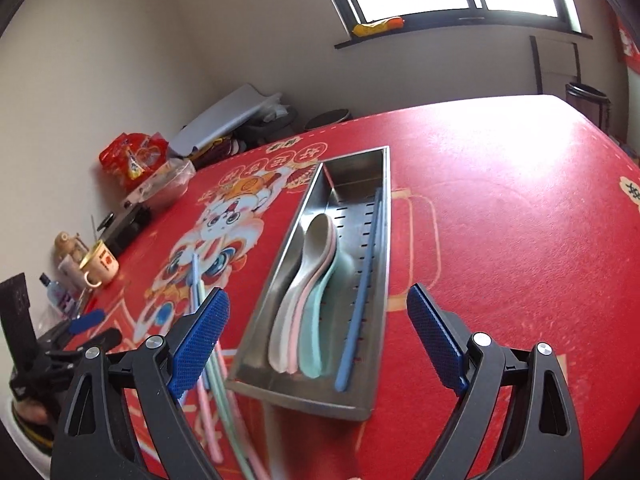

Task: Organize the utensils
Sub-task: 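Carry the white spoon into the steel tray and open the left tool, then move the right tool to the light-blue spoon and close on its handle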

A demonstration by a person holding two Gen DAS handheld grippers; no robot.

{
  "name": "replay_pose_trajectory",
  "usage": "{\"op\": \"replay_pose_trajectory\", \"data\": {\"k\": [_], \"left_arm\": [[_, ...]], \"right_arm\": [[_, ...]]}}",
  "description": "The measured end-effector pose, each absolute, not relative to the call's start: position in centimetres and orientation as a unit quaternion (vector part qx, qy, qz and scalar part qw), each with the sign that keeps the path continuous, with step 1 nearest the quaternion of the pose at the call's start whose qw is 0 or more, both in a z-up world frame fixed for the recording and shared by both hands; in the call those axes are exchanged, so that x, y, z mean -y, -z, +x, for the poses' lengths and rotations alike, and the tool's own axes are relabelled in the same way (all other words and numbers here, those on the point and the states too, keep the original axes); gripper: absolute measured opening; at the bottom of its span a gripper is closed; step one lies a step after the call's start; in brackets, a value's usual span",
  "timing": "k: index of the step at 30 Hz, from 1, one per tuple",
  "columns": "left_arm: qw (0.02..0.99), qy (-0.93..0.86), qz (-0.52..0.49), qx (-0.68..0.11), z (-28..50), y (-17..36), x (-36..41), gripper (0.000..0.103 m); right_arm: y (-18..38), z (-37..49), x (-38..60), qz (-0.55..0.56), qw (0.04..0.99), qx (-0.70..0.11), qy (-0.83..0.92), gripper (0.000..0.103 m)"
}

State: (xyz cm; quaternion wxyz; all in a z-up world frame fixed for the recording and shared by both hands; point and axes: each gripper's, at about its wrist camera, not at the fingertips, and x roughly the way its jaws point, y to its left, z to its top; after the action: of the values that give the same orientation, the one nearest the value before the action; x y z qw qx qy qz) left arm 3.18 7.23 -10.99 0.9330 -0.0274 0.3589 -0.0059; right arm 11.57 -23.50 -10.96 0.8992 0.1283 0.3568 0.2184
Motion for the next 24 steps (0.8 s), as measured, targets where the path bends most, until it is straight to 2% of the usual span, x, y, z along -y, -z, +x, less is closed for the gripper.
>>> {"op": "replay_pose_trajectory", "data": {"k": [8,15,18,20,22,24], "left_arm": [[0.939,0.019,-0.049,-0.341,1.7,11.7,-10.4,0.097],[0.943,0.015,-0.067,-0.325,0.9,11.4,-12.8,0.097],[0.947,0.010,-0.055,-0.317,0.7,11.5,-13.1,0.097],[0.950,0.004,-0.045,-0.309,0.5,11.6,-13.2,0.097],[0.951,-0.003,-0.042,-0.305,0.4,11.8,-13.2,0.097],[0.952,0.001,-0.042,-0.304,0.3,11.8,-13.2,0.097]], "right_arm": [[9.6,7.9,16.8,0.091,0.888,-0.371,-0.257,0.087],[10.7,6.6,11.1,0.050,0.871,-0.402,-0.278,0.086],[11.6,6.2,9.3,0.038,0.861,-0.422,-0.283,0.074],[12.3,6.1,8.5,0.032,0.854,-0.436,-0.282,0.069],[13.0,6.1,8.0,0.030,0.849,-0.448,-0.280,0.052],[13.7,6.1,7.7,0.029,0.842,-0.463,-0.276,0.043]]}}
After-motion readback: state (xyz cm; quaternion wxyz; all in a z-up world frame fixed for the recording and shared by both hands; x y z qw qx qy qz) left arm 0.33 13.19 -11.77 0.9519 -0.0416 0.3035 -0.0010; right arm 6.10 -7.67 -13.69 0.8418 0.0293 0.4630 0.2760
